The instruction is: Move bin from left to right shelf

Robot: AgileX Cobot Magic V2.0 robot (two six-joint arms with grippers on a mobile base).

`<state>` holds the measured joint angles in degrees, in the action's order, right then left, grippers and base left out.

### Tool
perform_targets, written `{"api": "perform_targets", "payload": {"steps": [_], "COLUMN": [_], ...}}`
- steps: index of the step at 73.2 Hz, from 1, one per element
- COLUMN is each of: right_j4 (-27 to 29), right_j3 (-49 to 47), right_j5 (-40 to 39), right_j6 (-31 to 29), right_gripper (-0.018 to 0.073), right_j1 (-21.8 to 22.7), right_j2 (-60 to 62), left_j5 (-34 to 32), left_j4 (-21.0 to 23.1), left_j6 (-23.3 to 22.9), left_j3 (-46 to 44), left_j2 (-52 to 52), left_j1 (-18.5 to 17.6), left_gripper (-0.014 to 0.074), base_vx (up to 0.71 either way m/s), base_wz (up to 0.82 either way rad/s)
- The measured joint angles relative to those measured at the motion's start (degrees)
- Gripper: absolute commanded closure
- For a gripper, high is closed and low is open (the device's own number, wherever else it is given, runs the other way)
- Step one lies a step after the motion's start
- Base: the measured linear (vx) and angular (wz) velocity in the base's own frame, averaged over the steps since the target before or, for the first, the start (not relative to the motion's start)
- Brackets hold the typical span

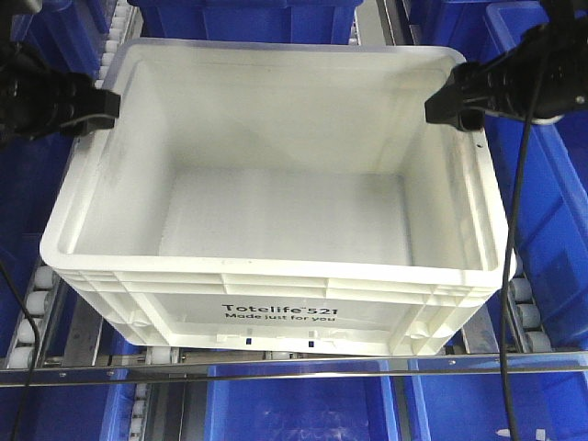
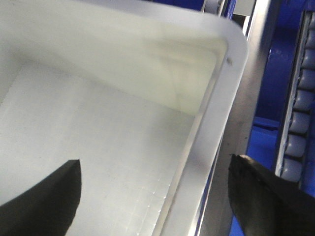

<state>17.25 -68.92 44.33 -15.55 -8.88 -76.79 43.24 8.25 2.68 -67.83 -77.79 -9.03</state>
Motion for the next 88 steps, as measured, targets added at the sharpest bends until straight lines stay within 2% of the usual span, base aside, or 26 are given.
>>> {"api": "perform_targets", "payload": {"steps": [18, 40, 60, 61, 77, 83, 88], "right_j4": [1.5, 1.8, 1.9, 1.9, -0.1, -2.7, -4.4], "right_j3": [12.4, 24.5, 37.2, 40.4, 49.1, 52.5, 57.1], "right_j5": [-11.4, -19.3, -21.0, -21.0, -19.4, -24.9, -33.2], "right_j6": [-0.2, -1.7, -5.0, -5.2, -5.9, -6.0, -6.2], "right_gripper": [-0.0013, -0.0013, -0.0013, -0.0013, -0.0013, -0.0013, -0.0013], "right_j1": [0.0, 0.0, 0.0, 0.0, 0.0, 0.0, 0.0], "right_j2": [9.9, 27.7, 47.6, 52.4, 66.9, 68.8, 68.5], "left_j5": [-7.8, -10.6, -10.7, -10.7, -9.4, -14.7, -21.5], "left_j4": [0.2, 0.1, 0.1, 0.1, 0.1, 0.0, 0.0], "left_j6": [1.1, 2.8, 3.0, 3.0, 3.0, 3.4, 4.2], "left_j3": [12.0, 20.4, 29.5, 32.7, 42.5, 45.7, 49.1], "left_j2": [10.2, 26.9, 45.7, 50.9, 66.4, 68.9, 68.7], "left_j1": [-0.1, -0.1, -0.1, -0.1, -0.1, -0.1, -0.1], "left_gripper": [0.0200, 0.0200, 0.0200, 0.0200, 0.0200, 0.0200, 0.0200], "base_vx": [0.00, 0.00, 0.00, 0.00, 0.00, 0.00, 0.00], "base_wz": [0.00, 0.00, 0.00, 0.00, 0.00, 0.00, 0.00]}}
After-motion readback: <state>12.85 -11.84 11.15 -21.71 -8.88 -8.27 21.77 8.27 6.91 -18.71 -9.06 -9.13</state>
